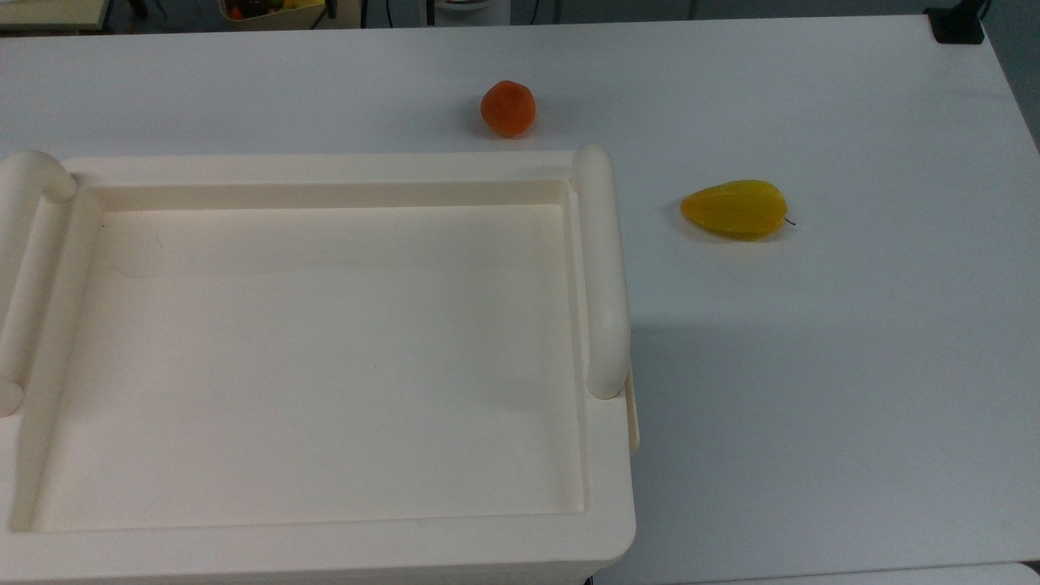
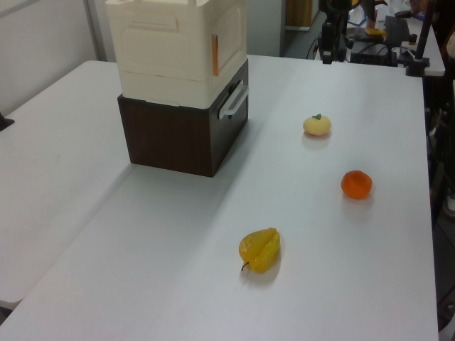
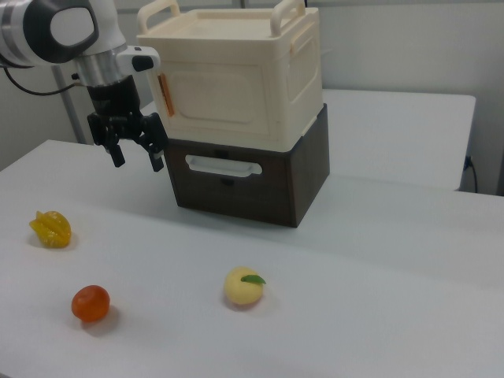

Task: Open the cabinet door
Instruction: 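Move the gripper to the orange handle on the cream cabinet door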

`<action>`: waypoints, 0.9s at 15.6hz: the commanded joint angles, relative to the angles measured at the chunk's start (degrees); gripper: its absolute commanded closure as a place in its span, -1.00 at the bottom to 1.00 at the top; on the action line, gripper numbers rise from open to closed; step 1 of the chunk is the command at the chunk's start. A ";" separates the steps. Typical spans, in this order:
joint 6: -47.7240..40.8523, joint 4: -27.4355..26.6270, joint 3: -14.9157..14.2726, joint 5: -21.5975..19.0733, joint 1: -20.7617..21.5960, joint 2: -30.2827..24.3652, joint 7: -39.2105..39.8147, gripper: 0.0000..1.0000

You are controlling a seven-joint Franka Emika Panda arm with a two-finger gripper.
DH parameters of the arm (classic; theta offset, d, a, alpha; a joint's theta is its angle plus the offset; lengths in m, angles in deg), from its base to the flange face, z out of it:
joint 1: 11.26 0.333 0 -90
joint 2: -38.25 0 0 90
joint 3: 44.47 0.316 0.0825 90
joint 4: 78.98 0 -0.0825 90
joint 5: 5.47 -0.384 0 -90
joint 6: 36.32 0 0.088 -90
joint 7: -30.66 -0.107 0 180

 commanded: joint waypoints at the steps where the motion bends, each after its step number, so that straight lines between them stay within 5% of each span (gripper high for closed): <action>1: -1.15 -0.66 -0.28 0.29 0.24 -0.38 0.13 -1.00; 9: -0.44 -0.48 -0.11 -0.23 0.76 0.24 0.13 -1.00; 14: 0.00 6.01 0.68 -1.37 1.64 3.66 0.30 -1.00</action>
